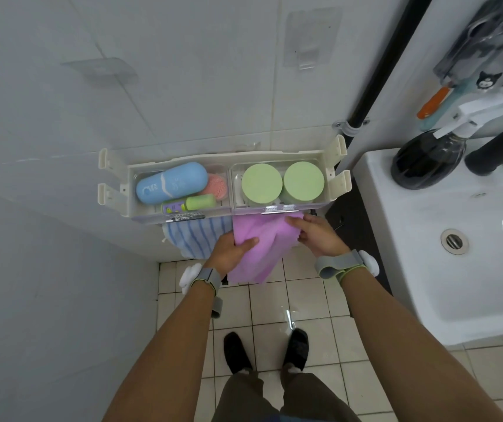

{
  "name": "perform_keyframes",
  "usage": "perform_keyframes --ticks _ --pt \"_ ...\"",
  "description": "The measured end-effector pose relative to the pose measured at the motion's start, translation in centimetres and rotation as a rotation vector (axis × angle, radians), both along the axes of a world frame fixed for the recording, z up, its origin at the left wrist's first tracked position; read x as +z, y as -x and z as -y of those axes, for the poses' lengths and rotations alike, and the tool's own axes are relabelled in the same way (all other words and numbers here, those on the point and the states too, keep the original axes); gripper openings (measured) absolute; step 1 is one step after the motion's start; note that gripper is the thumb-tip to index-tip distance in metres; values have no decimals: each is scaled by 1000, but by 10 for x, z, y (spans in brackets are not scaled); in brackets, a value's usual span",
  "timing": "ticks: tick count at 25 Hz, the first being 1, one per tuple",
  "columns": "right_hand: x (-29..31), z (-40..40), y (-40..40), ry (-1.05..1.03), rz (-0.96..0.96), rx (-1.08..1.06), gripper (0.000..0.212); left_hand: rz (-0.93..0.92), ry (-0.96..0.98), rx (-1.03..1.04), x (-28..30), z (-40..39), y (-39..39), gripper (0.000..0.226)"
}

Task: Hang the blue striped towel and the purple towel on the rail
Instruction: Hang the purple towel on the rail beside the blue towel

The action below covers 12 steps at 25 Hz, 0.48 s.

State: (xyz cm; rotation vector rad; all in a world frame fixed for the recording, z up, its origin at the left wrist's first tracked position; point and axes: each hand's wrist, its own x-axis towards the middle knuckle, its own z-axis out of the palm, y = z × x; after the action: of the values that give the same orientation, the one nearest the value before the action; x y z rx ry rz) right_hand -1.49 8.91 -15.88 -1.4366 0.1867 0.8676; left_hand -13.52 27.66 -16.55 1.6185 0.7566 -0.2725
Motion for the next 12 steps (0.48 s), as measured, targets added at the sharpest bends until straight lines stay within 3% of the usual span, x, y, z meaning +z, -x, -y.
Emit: perform_keyframes --ticks 2,5,7,10,12 --pt "0 3 -2 46 50 71 13 70 11 69 7 1 -7 48" --pt "-8 12 6 206 164 368 25 128 45 188 22 3 -20 38" --pt "-10 11 6 155 138 244 34 101 93 196 23 3 -19 40" --pt "-5 5 1 86 126 47 38 -32 18 -58 10 0 -5 48" --pt "-2 5 2 96 112 27 43 1 8 -76 11 -1 -4 44"
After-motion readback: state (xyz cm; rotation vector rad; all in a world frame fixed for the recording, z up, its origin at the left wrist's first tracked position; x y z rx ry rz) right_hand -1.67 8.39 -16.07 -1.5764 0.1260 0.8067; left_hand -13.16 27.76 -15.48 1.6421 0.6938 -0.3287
